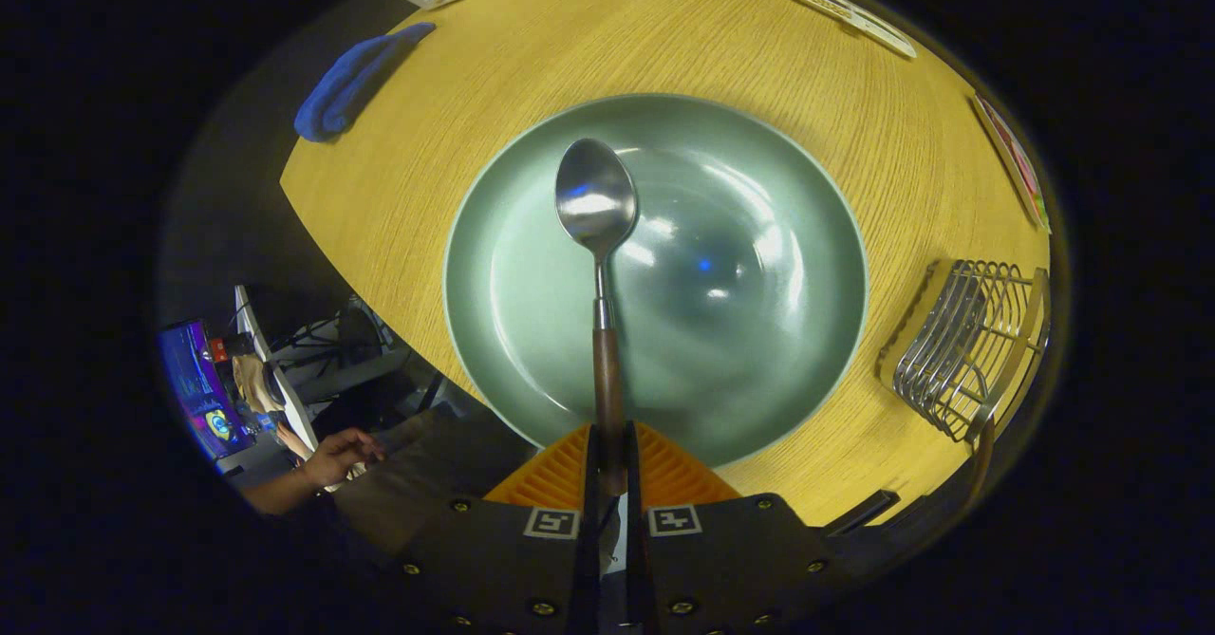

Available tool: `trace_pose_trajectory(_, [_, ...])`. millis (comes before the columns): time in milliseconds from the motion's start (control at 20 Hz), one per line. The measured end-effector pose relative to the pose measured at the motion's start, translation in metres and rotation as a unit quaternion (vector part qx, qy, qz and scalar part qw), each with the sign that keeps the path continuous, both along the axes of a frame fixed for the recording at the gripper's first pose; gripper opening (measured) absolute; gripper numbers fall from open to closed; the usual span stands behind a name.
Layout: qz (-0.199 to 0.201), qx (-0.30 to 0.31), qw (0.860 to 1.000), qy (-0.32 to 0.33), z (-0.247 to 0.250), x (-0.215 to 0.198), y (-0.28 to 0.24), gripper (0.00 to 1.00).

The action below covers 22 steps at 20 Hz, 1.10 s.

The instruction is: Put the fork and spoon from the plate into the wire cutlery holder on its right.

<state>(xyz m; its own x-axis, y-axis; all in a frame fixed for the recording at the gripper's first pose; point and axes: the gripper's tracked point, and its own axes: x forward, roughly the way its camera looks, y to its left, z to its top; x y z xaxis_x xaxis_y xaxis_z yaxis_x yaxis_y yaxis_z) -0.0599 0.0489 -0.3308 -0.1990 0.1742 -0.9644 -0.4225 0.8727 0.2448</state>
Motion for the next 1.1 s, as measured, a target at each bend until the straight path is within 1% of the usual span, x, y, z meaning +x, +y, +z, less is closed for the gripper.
trace_pose_trajectory(50, [0.008, 0.001, 1.000, -0.004, -0.001, 0.001, -0.002, 0.12])
trace_pose_trajectory(100, [0.005, 0.004, 1.000, -0.013, -0.002, 0.006, -0.004, 0.12])
trace_pose_trajectory(150, [0.013, 0.002, 1.000, -0.010, -0.003, 0.003, -0.003, 0.03])
trace_pose_trajectory(250, [0.013, 0.008, 1.000, -0.009, 0.001, 0.003, -0.002, 0.03])
trace_pose_trajectory(350, [0.023, 0.007, 1.000, -0.007, 0.006, 0.004, -0.007, 0.02])
trace_pose_trajectory(550, [0.066, 0.000, 0.998, 0.004, 0.027, 0.000, -0.028, 0.03])
trace_pose_trajectory(750, [0.064, 0.010, 0.998, 0.024, 0.054, -0.002, -0.044, 0.03])
trace_pose_trajectory(900, [0.047, 0.015, 0.998, 0.041, 0.071, 0.001, -0.061, 0.02])
trace_pose_trajectory(1100, [0.057, -0.012, 0.997, 0.046, 0.102, 0.001, -0.105, 0.02])
